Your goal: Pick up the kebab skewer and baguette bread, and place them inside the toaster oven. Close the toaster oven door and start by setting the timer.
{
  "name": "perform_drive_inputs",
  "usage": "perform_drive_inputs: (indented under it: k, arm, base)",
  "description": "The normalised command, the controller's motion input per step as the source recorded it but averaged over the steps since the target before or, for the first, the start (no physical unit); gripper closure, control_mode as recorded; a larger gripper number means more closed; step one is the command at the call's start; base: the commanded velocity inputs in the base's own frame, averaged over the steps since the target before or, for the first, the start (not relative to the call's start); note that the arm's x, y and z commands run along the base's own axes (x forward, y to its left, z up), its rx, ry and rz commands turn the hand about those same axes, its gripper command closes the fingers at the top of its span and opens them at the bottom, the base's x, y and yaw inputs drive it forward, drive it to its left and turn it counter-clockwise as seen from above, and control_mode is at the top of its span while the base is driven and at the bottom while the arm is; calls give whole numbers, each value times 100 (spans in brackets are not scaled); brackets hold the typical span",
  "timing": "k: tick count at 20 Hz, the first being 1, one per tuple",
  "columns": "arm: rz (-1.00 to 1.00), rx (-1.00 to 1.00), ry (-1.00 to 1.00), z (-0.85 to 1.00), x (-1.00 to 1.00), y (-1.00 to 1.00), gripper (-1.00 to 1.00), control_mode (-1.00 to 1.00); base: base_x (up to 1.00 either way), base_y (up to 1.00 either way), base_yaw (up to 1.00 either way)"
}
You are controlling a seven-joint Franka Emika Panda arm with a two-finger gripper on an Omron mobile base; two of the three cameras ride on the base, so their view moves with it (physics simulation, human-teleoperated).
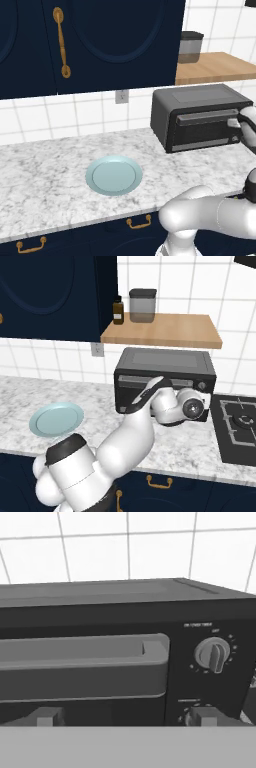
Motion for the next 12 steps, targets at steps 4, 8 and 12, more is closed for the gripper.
perform_drive_inputs:
  k: [4, 8, 12]
  arm:
    - [0, 0, -12, 41, -13, -27, -100, -100]
    - [0, 0, -5, 6, -1, -31, -100, -100]
    - [0, 0, -10, 0, -2, -30, -100, -100]
  base:
    - [0, 0, 0]
    - [0, 0, 0]
    - [0, 0, 0]
